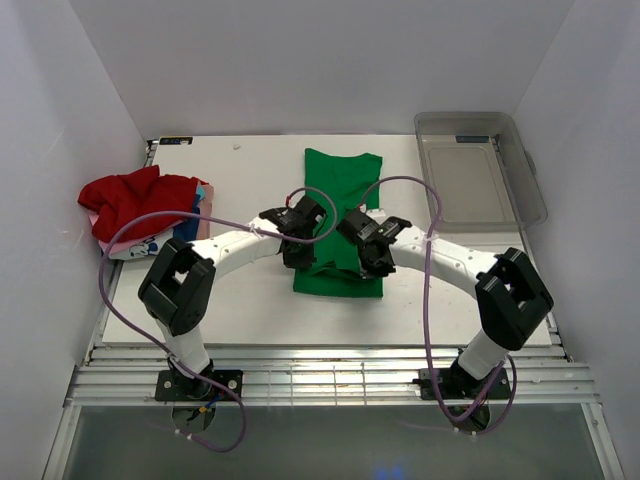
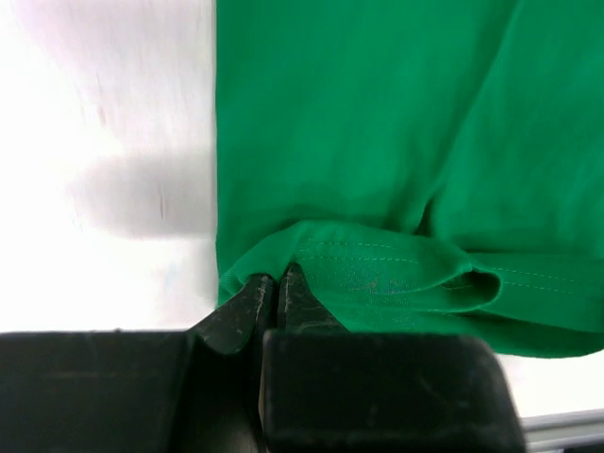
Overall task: Fold and stack the t-shirts
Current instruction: Fold the tshirt
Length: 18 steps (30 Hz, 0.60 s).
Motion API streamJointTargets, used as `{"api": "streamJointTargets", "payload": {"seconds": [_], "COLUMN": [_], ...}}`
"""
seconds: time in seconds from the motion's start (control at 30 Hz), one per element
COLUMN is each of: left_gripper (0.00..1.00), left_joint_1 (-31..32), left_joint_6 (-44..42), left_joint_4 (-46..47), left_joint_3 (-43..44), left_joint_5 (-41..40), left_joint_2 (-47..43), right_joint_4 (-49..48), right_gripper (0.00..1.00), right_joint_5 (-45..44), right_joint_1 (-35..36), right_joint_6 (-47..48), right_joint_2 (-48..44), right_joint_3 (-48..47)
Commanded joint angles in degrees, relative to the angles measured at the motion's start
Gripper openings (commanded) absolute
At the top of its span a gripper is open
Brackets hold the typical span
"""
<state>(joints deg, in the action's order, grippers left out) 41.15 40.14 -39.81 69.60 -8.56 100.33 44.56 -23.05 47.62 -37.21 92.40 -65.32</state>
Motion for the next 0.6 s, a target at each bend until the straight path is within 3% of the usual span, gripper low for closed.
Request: {"api": "streamJointTargets", "payload": {"seconds": [0.0, 0.3, 0.57], "left_gripper": [0.00, 0.00, 0.00], "left_joint_1": [-3.16, -8.00, -12.93], "left_joint_6": [-4.28, -8.94, -10.96], "left_joint_4": [2.37, 0.53, -0.27], "left_joint_3": [7.28, 25.47, 34.89], "left_joint_5": [-1.02, 0.82, 3.45], "left_joint_2": [2.13, 14.17, 21.29], "right_joint_4": [-3.50, -3.95, -4.04], "right_gripper": [0.08, 0.08, 0.08], "right_joint_5": [-2.53, -1.56, -0.16], "right_joint_1": [-4.01, -11.13, -16.94], "right_joint_6": [5.47, 13.56, 17.52], "right_joint_2": [2.69, 14.12, 22.46], "right_joint_3": [-5.25, -18.61, -28.54]}}
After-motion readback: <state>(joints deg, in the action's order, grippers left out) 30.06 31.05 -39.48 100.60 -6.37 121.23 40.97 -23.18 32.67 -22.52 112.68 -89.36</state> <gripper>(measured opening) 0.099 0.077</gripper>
